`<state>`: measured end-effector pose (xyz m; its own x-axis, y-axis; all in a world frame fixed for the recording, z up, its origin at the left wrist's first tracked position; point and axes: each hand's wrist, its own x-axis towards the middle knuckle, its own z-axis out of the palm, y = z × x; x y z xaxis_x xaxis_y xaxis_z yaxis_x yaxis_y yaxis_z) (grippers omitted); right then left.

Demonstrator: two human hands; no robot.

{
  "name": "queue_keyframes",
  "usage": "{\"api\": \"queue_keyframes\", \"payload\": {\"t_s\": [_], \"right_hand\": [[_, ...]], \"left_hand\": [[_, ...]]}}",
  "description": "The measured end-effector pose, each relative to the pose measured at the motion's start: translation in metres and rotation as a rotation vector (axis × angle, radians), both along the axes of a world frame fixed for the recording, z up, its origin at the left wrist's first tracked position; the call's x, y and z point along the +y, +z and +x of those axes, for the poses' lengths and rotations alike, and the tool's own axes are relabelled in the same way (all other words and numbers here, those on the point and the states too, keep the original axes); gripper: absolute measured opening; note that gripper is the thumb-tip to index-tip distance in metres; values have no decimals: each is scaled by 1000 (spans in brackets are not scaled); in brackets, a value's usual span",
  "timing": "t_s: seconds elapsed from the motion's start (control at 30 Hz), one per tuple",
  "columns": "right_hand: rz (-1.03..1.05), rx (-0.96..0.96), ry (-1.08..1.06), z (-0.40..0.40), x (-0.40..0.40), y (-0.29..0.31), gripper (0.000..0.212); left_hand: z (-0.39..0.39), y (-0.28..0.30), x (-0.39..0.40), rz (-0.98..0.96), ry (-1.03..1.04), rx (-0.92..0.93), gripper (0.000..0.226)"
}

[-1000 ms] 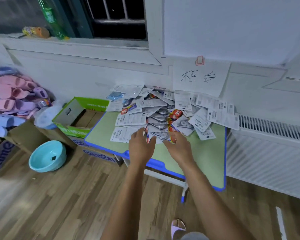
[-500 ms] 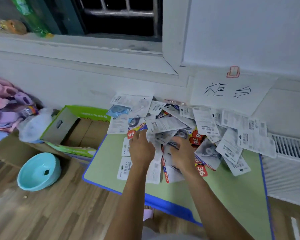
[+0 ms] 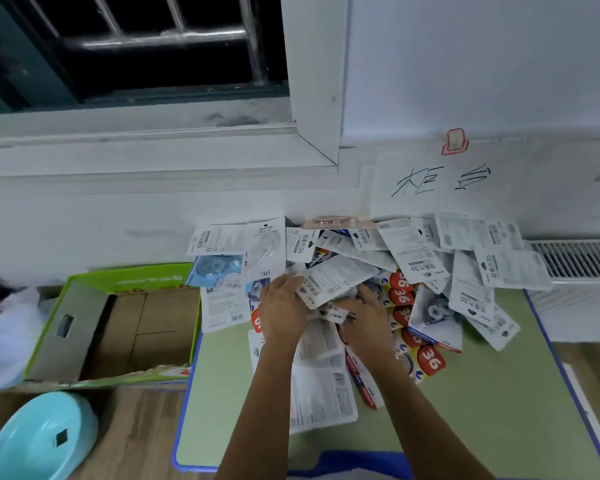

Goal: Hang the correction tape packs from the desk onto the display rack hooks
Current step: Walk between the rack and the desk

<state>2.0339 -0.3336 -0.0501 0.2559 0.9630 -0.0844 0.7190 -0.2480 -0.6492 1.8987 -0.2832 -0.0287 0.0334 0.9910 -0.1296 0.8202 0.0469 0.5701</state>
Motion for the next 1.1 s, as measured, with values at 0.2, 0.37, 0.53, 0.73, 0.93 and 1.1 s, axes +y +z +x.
{"api": "queue_keyframes", "payload": {"t_s": [0.2,0.37,0.53,0.73,0.93,1.1], "right_hand": [[177,232,-69,12,2,10,31],[352,262,-158,26,-6,47,14],[489,640,-417,45,-25,88,26],[600,732,-676,69,-64,103,21],[667,608,-925,104,-121,112,19],[751,490,-1093,133,-206,116,20]], "left_hand": [[-3,23,18,195,38,-262,17],[8,52,23,219,15,-663,3],[30,70,21,195,71,-924,13],[76,73,-5,-12,-85,-951,9],[134,85,-46,-133,-339,-904,30],[189,96,-114,-208,-600,-893,34]]}}
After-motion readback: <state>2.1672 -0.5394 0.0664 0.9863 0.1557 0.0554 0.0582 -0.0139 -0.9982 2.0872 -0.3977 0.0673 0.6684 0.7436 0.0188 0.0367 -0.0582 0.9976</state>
